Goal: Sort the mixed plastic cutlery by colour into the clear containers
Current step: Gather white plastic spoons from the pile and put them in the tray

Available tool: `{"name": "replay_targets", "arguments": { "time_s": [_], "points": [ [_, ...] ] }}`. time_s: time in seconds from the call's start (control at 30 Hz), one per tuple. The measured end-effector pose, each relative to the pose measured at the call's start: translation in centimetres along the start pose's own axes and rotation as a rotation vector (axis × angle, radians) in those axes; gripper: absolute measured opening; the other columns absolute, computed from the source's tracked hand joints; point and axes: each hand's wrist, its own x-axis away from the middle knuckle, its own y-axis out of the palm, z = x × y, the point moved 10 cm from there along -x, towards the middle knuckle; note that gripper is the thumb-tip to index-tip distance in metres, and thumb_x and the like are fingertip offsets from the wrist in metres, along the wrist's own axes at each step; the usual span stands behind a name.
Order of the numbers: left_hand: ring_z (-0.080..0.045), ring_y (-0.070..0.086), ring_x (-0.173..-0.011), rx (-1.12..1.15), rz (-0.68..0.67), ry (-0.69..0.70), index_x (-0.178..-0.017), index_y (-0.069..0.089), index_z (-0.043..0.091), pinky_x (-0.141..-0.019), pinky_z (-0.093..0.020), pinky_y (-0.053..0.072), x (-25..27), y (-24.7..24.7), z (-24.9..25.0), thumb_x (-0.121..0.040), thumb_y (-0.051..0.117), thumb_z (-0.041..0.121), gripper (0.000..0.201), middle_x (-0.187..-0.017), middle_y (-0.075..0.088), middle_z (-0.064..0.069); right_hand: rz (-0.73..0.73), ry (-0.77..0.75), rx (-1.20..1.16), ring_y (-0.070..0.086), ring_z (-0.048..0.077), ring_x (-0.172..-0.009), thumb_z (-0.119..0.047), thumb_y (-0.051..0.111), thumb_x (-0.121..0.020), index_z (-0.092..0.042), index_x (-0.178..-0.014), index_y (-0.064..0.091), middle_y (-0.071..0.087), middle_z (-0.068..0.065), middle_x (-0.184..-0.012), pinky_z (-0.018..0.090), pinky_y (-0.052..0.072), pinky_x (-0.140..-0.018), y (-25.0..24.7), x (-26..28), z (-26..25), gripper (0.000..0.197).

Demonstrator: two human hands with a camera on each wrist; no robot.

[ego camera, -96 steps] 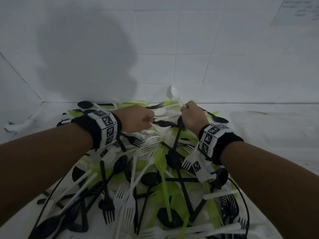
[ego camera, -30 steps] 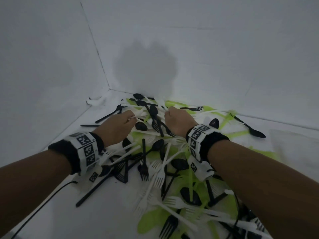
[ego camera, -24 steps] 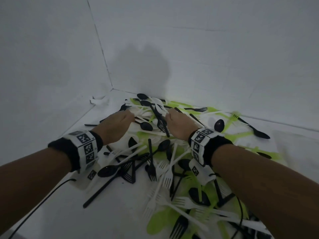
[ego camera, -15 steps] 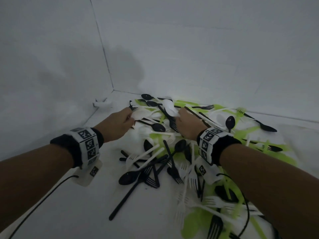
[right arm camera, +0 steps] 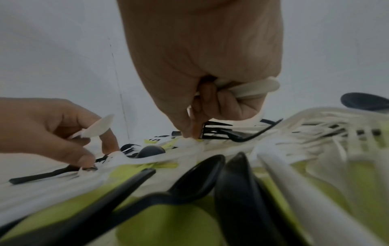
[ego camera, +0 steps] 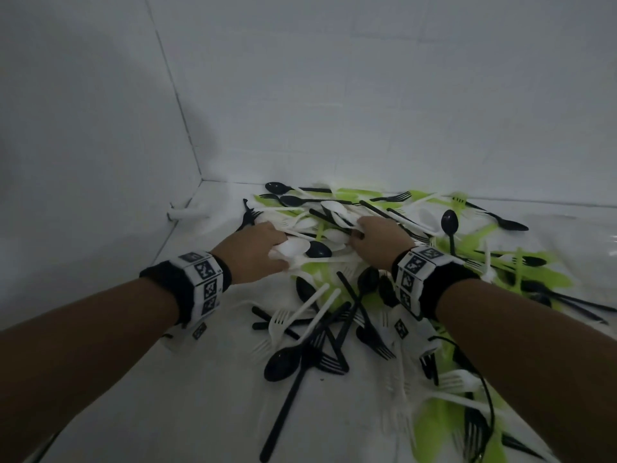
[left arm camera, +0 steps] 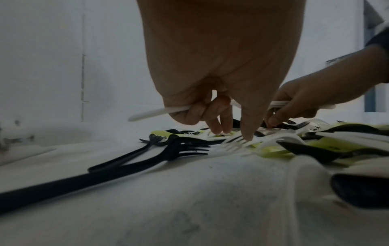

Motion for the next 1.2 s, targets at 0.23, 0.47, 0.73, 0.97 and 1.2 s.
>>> {"name": "replay_targets", "arguments": {
  "time_s": [0.23, 0.47, 0.73, 0.97, 1.2],
  "points": [
    [-0.013, 0.057, -0.092, -0.002, -0.055, 0.035, -0.084, 0.067, 0.025, -0.085, -0.032, 0.047, -0.3, 0.6, -0.2, -0.086, 0.067, 0.057, 0.032, -0.109, 0.051, 0.007, 0.060, 0.060, -0.079, 0.052, 0.024, -0.074, -0.034, 0.045, -0.099, -0.019, -0.075, 0.042, 0.051, 0.001, -0.077, 0.034, 0.034, -0.060, -1.0, -0.9, -0.1, 0.029],
    [-0.019, 0.060, -0.089, -0.073, 0.102, 0.191, -0.114, 0.068, 0.017, -0.079, -0.039, 0.051, -3.9, -1.6, 3.9, -0.098, 0.058, 0.027, 0.022, -0.115, 0.054, 0.002, 0.095, 0.159, -0.298, 0.048, 0.027, -0.083, -0.026, 0.038, -0.103, -0.017, -0.079, 0.038, 0.048, 0.000, -0.082, 0.035, 0.032, -0.069, -0.8, -1.2, 2.2, 0.025],
    [-0.030, 0.063, -0.102, -0.342, 0.074, 0.239, -0.123, 0.060, 0.019, -0.072, -0.040, 0.051, -8.1, 1.7, 9.6, -0.104, 0.043, 0.038, 0.032, -0.124, 0.055, -0.005, 0.002, 0.230, -0.316, 0.056, 0.031, -0.111, -0.015, 0.039, -0.106, 0.000, -0.115, 0.060, 0.055, 0.016, -0.115, 0.030, 0.039, -0.081, 0.1, -0.6, 3.9, 0.027],
    [-0.011, 0.046, -0.078, 0.103, 0.180, 0.301, -0.088, 0.053, 0.024, -0.066, -0.022, 0.030, -7.0, -1.2, 8.7, -0.098, 0.067, 0.033, 0.020, -0.081, 0.047, 0.016, -0.033, 0.197, -0.388, 0.067, 0.043, -0.104, -0.018, 0.036, -0.103, -0.001, -0.113, 0.056, 0.066, 0.027, -0.112, 0.052, 0.056, -0.092, 1.2, -1.1, 4.2, 0.028],
    [-0.010, 0.052, -0.074, 0.252, 0.495, 0.290, -0.091, 0.053, 0.011, -0.069, -0.036, 0.043, -3.1, -7.9, 8.4, -0.109, 0.042, 0.037, 0.034, -0.075, 0.061, 0.003, 0.077, 0.172, -0.302, 0.047, 0.023, -0.074, -0.025, 0.041, -0.102, -0.019, -0.075, 0.036, 0.045, 0.000, -0.078, 0.033, 0.033, -0.068, -0.7, -0.9, 2.5, 0.029]
  ]
}}
